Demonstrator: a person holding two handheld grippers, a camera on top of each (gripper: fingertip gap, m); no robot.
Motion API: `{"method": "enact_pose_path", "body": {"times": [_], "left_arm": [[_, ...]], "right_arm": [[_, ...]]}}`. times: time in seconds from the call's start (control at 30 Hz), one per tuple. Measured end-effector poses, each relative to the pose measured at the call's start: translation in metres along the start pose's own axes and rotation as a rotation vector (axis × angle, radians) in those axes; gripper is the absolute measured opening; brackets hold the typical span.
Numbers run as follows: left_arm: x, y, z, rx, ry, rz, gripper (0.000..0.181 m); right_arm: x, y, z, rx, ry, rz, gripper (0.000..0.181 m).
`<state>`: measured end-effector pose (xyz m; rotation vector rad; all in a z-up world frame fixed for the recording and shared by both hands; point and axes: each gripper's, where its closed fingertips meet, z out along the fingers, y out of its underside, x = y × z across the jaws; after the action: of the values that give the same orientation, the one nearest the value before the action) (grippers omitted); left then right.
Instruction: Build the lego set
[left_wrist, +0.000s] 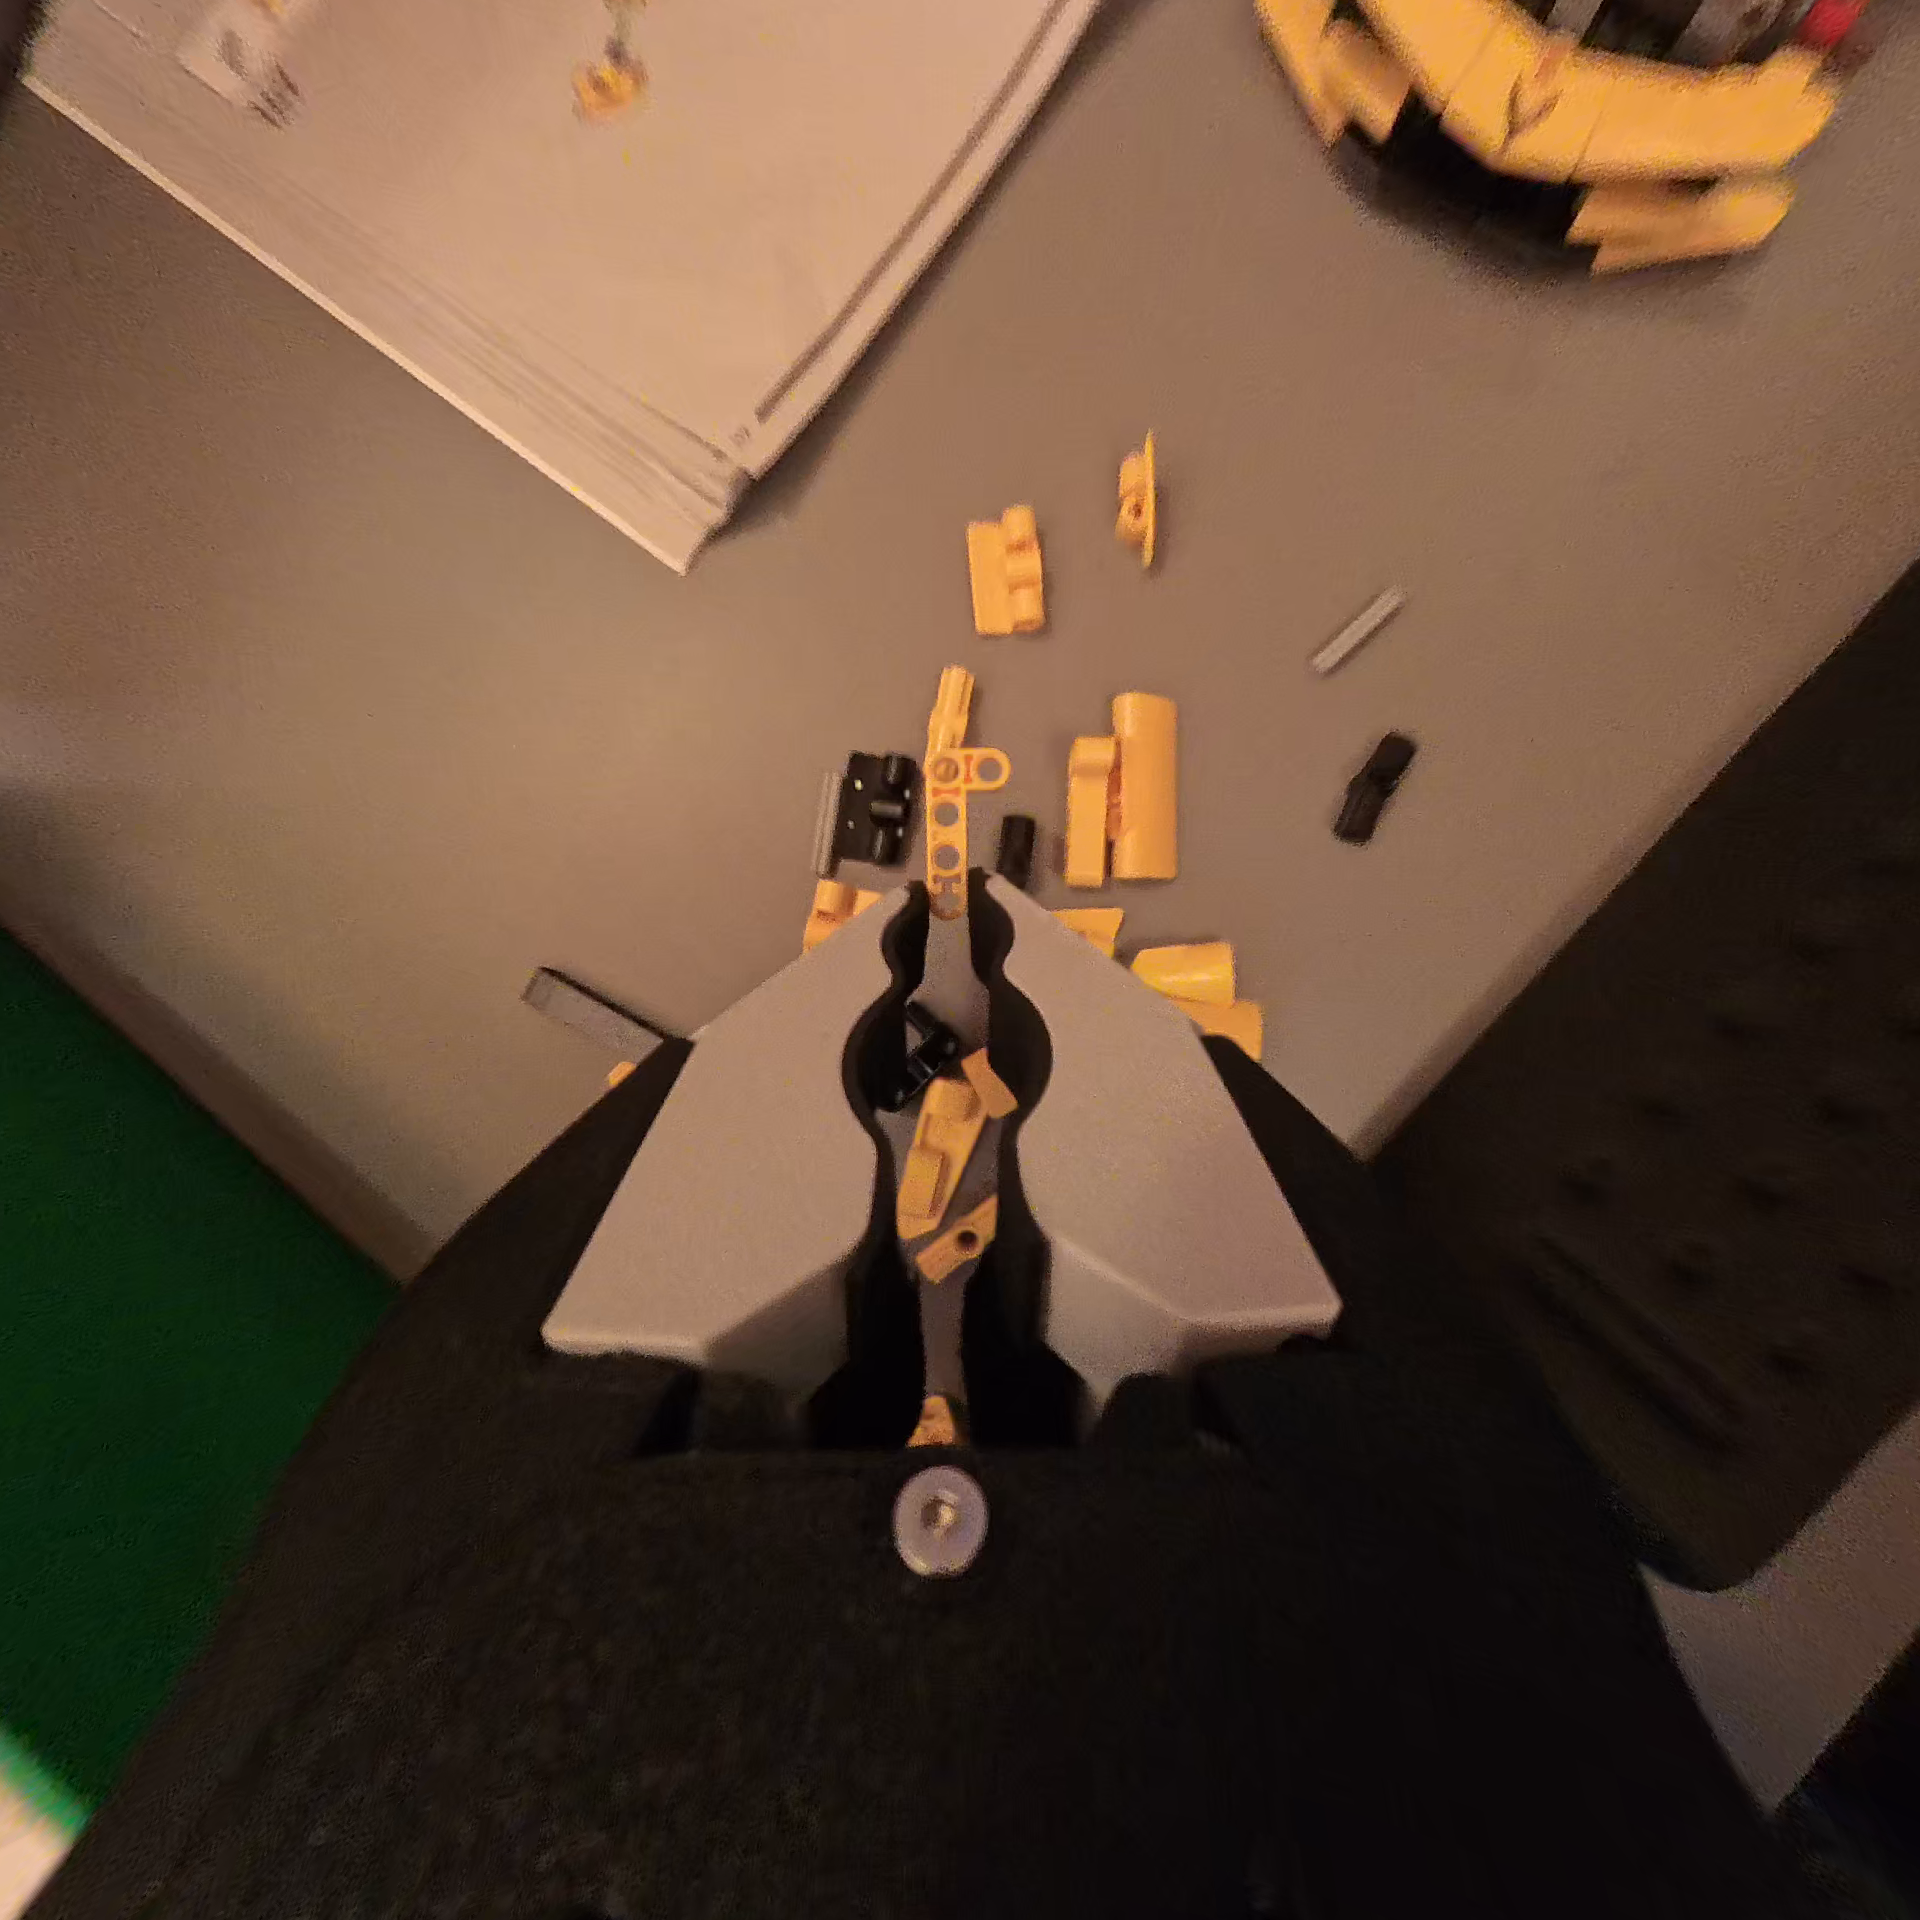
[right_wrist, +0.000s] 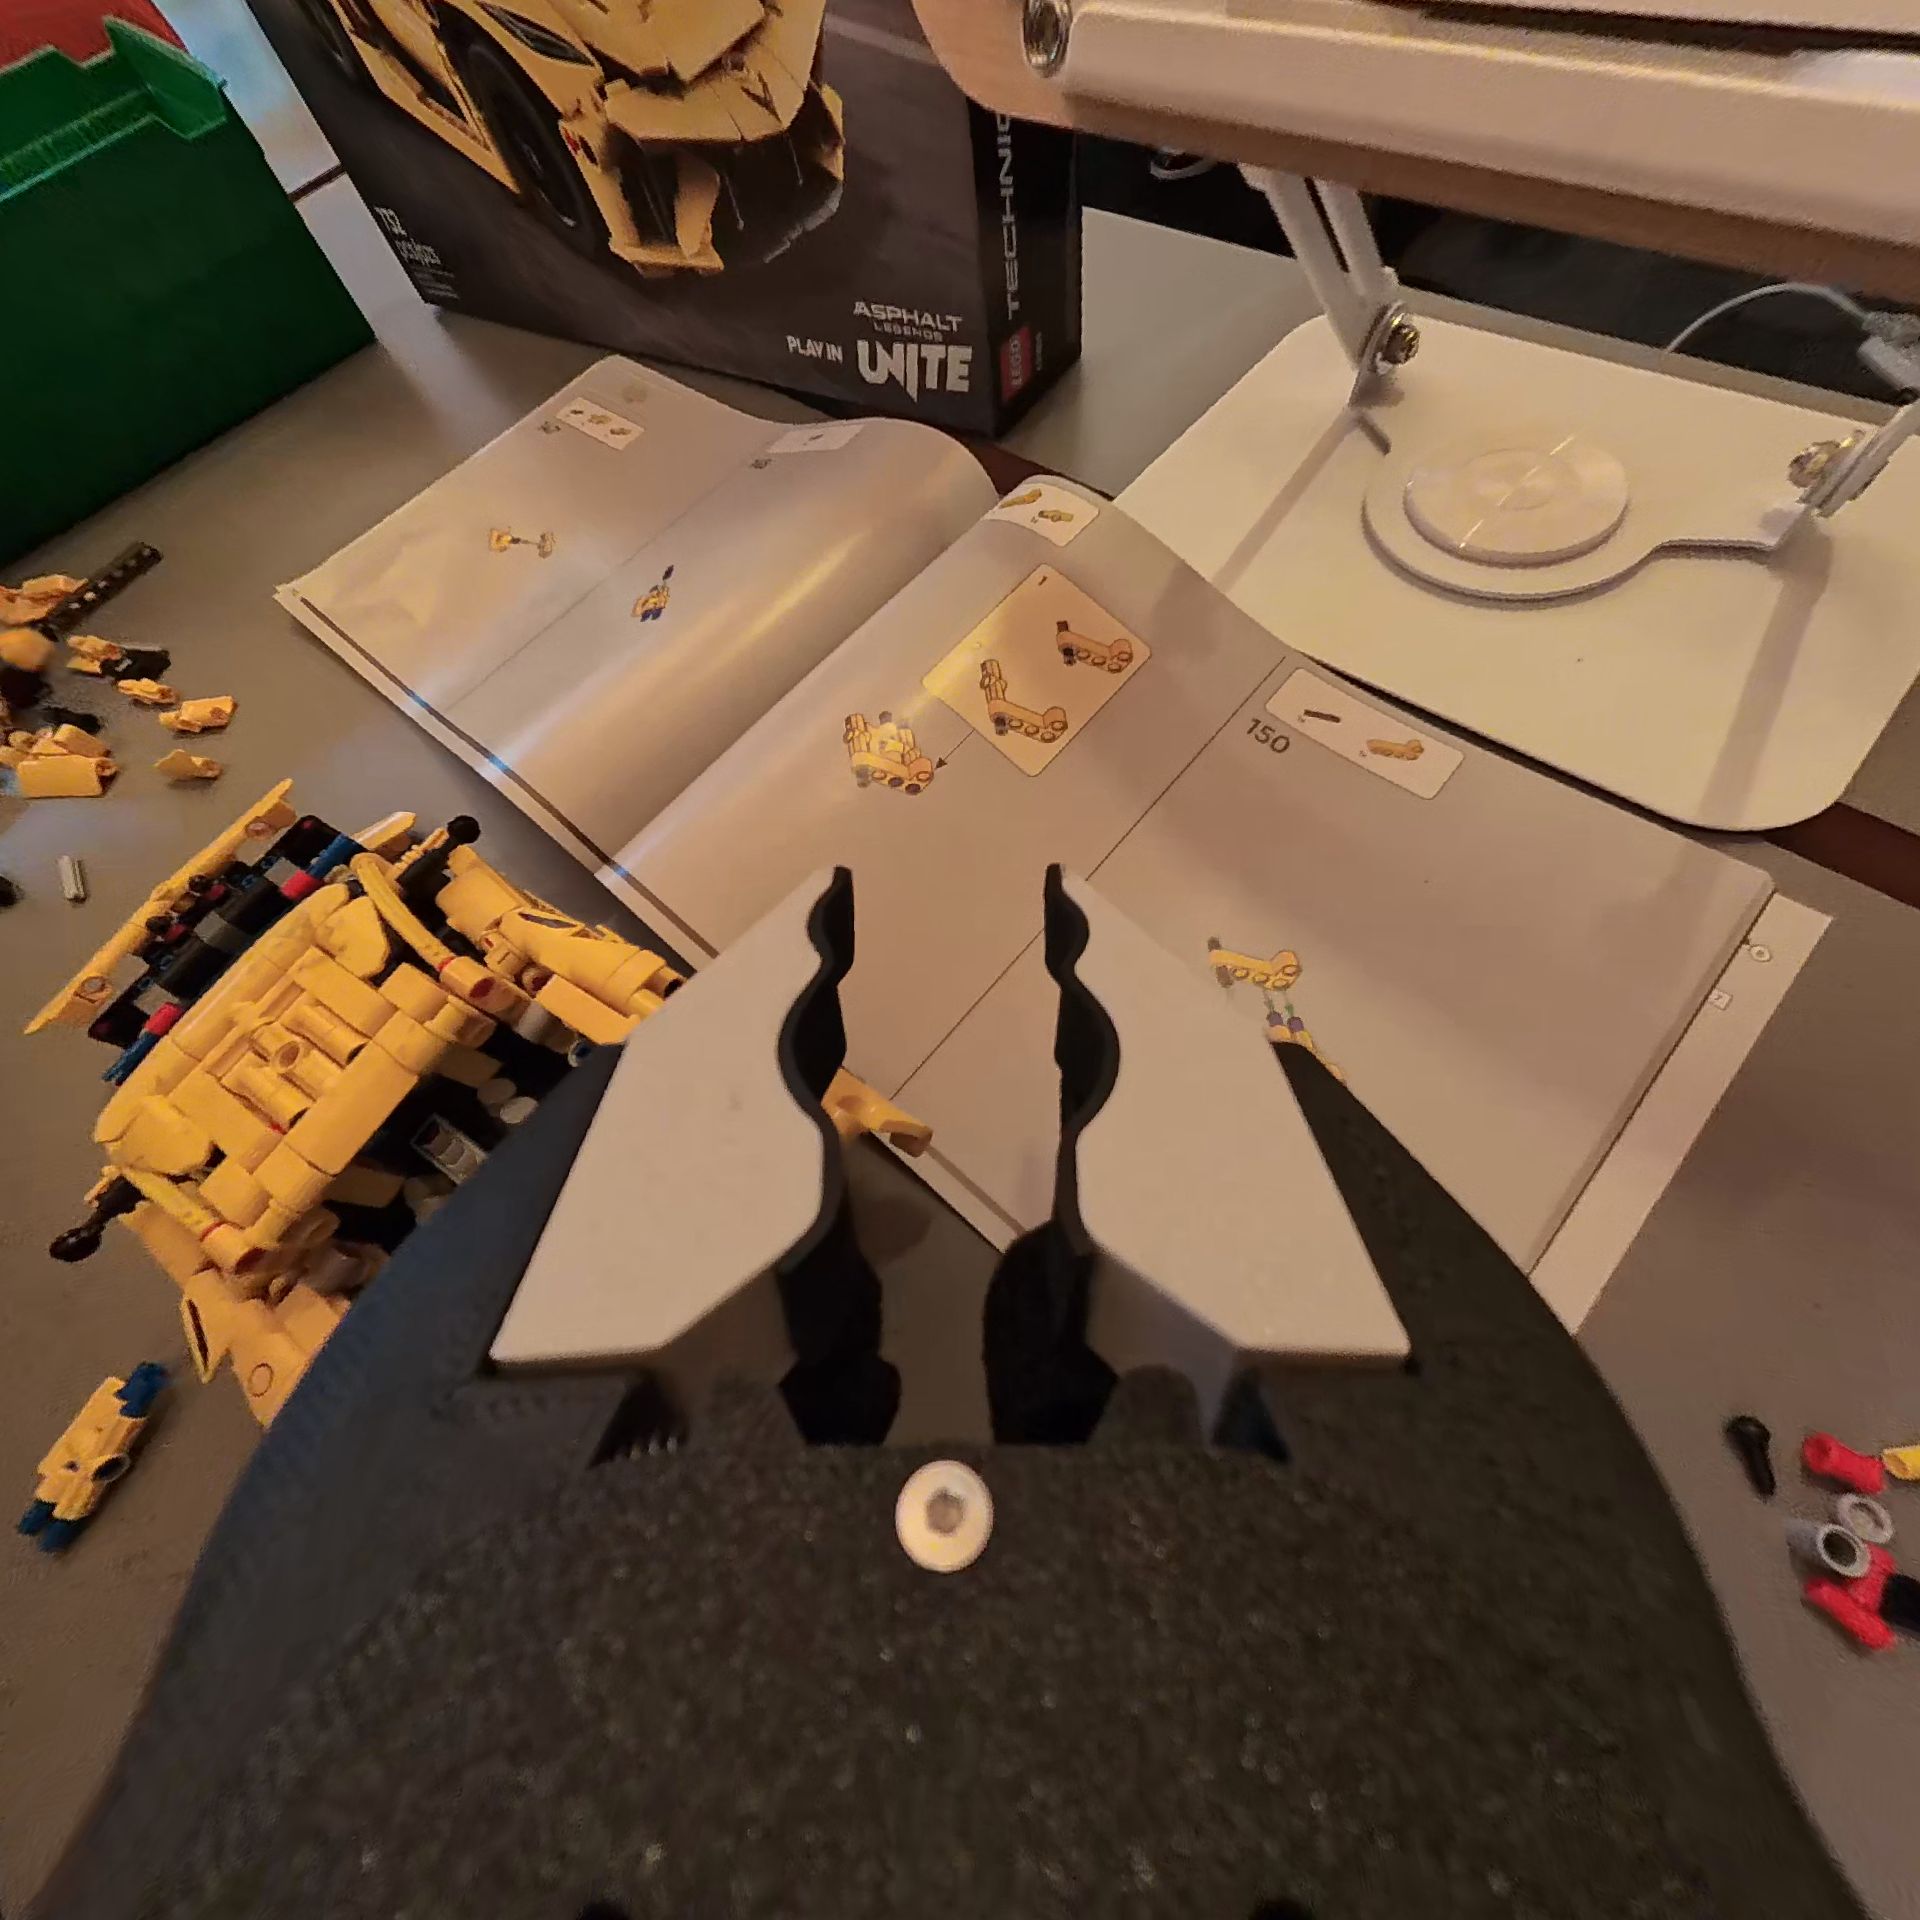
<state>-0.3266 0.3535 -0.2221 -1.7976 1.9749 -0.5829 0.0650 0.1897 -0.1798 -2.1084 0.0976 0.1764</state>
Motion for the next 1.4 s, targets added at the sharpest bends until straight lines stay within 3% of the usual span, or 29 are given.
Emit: {"method": "enact_pose_path", "body": {"times": [0.13, 0.23, 0.33, 0.43, 0.57, 0.73, 1.1, 1.17, 1.27, 1.33, 1.4], "left_arm": [[0.021, -0.053, -0.033, 0.219, 0.011, -0.045, 0.007], [0.074, -0.115, -0.029, 0.397, 0.158, -0.096, 0.007], [0.142, -0.158, 0.011, 0.4, 0.306, -0.122, 0.007], [0.215, -0.191, 0.052, 0.345, 0.431, -0.035, 0.007], [0.274, -0.211, 0.102, 0.213, 0.459, 0.079, 0.007], [0.275, -0.2, 0.142, 0.08, 0.358, 0.138, 0.007], [0.278, -0.193, 0.155, 0.055, 0.297, 0.188, 0.01], [0.28, -0.196, 0.141, 0.104, 0.328, 0.163, 0.022], [0.265, -0.202, 0.093, 0.272, 0.371, 0.095, 0.023], [0.226, -0.194, 0.056, 0.379, 0.303, 0.041, 0.023], [0.177, -0.166, 0.025, 0.412, 0.194, 0.0, 0.023]], "right_arm": [[0.001, -0.004, -0.002, 0.023, 0.001, 0.014, 0.035], [0.001, -0.005, -0.002, 0.022, 0.004, 0.013, 0.035], [0.0, -0.004, -0.001, 0.016, 0.004, 0.008, 0.035], [0.0, -0.005, -0.002, 0.018, 0.009, 0.002, 0.035], [0.001, -0.007, -0.005, 0.023, 0.013, -0.001, 0.035], [0.004, -0.01, -0.011, 0.034, 0.032, -0.011, 0.036], [0.001, -0.012, -0.012, 0.037, 0.021, -0.014, 0.036], [0.0, -0.012, -0.012, 0.037, 0.018, -0.015, 0.036], [0.0, -0.011, -0.012, 0.034, 0.017, -0.017, 0.036], [0.0, -0.01, -0.011, 0.03, 0.018, -0.019, 0.037], [-0.001, -0.01, -0.011, 0.029, 0.018, -0.022, 0.036]]}}
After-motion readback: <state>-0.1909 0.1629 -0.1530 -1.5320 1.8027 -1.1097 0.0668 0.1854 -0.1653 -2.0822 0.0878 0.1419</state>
